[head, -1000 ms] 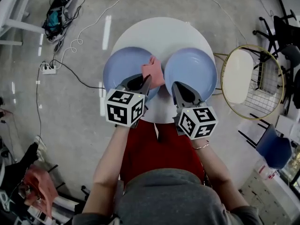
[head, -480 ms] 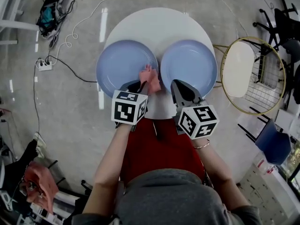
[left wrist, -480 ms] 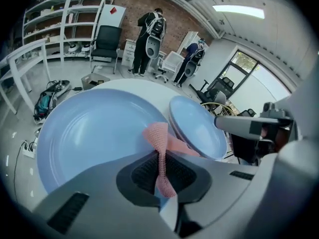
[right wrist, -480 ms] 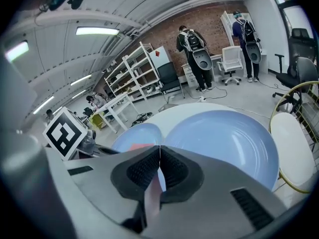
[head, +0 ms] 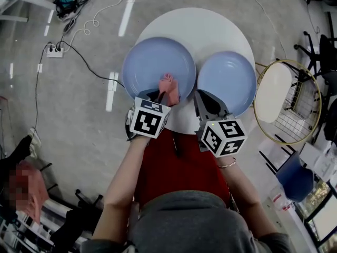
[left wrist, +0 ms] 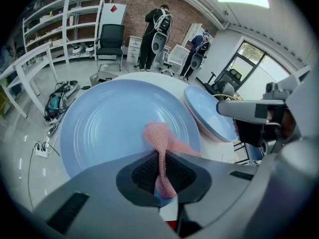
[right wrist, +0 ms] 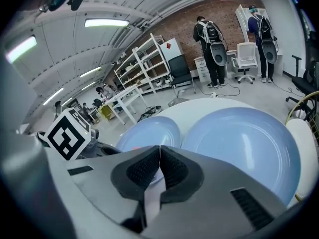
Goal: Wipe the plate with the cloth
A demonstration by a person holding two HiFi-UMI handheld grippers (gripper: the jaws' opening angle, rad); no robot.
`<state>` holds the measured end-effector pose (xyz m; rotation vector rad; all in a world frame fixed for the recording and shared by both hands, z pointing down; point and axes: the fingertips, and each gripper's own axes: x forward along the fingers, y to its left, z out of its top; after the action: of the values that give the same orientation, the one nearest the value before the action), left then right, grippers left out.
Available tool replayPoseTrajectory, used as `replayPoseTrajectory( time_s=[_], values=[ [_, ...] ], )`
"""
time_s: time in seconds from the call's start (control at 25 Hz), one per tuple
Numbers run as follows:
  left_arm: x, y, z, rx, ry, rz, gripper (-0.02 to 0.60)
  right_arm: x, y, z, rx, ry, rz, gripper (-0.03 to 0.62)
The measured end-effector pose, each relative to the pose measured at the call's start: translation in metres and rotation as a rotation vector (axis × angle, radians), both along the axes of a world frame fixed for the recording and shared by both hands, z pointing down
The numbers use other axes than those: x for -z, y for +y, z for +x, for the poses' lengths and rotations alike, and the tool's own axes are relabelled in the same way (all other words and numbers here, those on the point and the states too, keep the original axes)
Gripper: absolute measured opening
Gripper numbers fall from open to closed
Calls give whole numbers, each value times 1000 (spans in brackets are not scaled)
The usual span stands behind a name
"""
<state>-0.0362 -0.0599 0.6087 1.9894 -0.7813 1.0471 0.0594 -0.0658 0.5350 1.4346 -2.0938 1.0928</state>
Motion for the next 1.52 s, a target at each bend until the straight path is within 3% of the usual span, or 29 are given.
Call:
replayPoseTrajectory(
  time_s=[0.2, 0.96, 1.52],
  values=[
    [0, -4, -21, -23, -55, 14, 34, 0, -7, -23, 36, -6, -2, 29],
    [10, -13, -92, 21, -126, 31, 34, 0, -29, -74, 92, -12, 2, 29],
    [19, -33, -141, 61, -149, 67, 34, 9, -41, -95, 64, -3, 27, 29]
  ],
)
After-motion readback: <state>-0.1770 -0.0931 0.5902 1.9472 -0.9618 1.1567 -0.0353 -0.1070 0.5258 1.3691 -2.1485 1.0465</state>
